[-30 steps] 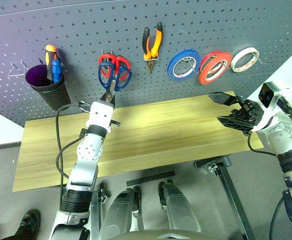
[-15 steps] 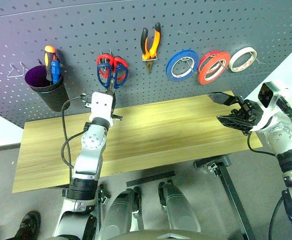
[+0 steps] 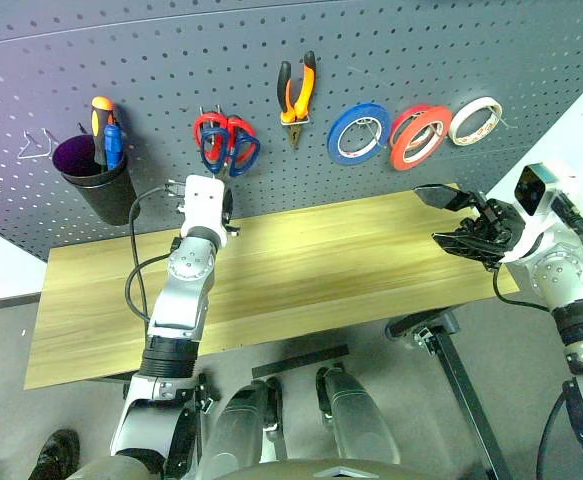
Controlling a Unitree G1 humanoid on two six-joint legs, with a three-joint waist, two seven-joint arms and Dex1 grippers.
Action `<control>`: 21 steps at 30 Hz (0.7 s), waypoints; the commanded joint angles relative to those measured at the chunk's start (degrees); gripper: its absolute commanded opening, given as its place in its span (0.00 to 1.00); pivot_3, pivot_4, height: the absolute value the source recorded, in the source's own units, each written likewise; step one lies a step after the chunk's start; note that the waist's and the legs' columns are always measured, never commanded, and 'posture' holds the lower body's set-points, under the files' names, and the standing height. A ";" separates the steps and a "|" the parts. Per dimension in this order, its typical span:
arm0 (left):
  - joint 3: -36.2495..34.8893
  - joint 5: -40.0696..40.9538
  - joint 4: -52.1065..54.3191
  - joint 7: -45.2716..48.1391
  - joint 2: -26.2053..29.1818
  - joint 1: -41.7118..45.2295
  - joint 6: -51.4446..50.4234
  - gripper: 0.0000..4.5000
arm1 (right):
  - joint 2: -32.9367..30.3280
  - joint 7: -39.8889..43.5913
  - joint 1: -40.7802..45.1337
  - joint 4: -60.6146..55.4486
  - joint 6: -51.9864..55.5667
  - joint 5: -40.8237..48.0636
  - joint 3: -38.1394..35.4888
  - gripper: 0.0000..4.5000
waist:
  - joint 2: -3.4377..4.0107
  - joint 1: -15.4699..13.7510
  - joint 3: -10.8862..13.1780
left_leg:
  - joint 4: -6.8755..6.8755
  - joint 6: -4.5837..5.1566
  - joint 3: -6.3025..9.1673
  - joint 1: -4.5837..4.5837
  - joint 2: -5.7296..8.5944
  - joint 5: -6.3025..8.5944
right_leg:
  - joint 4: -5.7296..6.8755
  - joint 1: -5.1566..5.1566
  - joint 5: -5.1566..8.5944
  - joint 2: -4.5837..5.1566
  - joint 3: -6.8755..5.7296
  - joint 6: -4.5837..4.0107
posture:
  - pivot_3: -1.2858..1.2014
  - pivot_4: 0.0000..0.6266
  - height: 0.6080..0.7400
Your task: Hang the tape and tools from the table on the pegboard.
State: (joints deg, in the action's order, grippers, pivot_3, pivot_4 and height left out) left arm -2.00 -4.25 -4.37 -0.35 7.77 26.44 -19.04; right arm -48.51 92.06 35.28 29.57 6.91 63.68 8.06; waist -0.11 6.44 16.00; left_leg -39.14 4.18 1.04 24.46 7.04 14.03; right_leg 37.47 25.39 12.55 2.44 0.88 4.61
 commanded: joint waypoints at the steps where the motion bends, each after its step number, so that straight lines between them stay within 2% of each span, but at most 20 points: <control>1: -0.20 -1.28 2.71 -1.68 0.34 -0.43 4.23 0.75 | -0.85 0.44 0.26 -1.23 -0.62 0.42 -0.76 1.00 | -0.01 -0.28 -0.01 | 0.00 0.00 0.00 0.00 0.00 0.00 | -0.01 0.00 0.00 0.00 0.00 0.00 | 0.42 0.34 0.92; 4: 0.68 -3.71 3.52 -3.70 0.94 -1.62 8.95 0.99 | -0.73 0.44 0.61 -0.81 -0.70 0.28 -0.73 1.00 | -0.01 -0.67 -0.01 | 0.00 0.02 -0.01 0.00 0.00 0.02 | -0.04 0.00 0.00 0.01 0.00 0.00 | 0.42 0.34 0.92; 12: 3.77 -5.70 7.66 -1.31 2.80 -8.02 19.38 0.99 | -0.53 0.44 1.13 -0.58 -0.67 0.15 -0.43 1.00 | 0.00 -0.80 -0.01 | 0.02 0.13 -0.05 0.01 0.00 0.09 | -0.14 -0.01 0.00 0.05 0.01 0.00 | 0.42 0.35 0.92; 15: 4.04 -3.76 10.83 1.73 2.92 -11.03 19.19 0.99 | -0.50 0.44 1.00 -0.86 -0.83 0.13 -0.09 1.00 | 0.00 -0.80 -0.01 | 0.03 0.15 -0.06 0.02 0.00 0.10 | -0.15 -0.01 0.00 0.07 0.01 0.00 | 0.42 0.36 0.92; 17: 3.66 -4.91 12.21 0.19 2.26 -12.70 20.69 0.99 | -0.39 0.44 1.10 -0.78 -0.95 0.02 0.10 1.00 | 0.00 -0.81 -0.01 | 0.04 0.17 -0.07 0.02 0.00 0.11 | -0.16 -0.01 0.00 0.07 0.01 0.00 | 0.43 0.36 0.92; 21: 1.92 -2.66 15.39 2.42 2.27 -15.57 13.66 0.99 | -0.26 0.44 1.31 -0.84 -1.63 -0.61 1.34 1.00 | 0.00 -0.86 -0.01 | 0.05 0.19 -0.07 0.02 0.00 0.12 | -0.18 -0.02 0.00 0.08 0.01 0.00 | 0.43 0.36 0.92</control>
State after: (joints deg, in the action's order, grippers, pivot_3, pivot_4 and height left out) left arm 1.22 -8.08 7.47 0.91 9.51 11.63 -2.64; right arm -48.41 92.08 35.42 29.64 6.22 63.06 9.41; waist -0.12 5.58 15.99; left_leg -39.09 4.37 0.97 24.48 7.03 14.16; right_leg 37.29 25.37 12.56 2.51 0.89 4.61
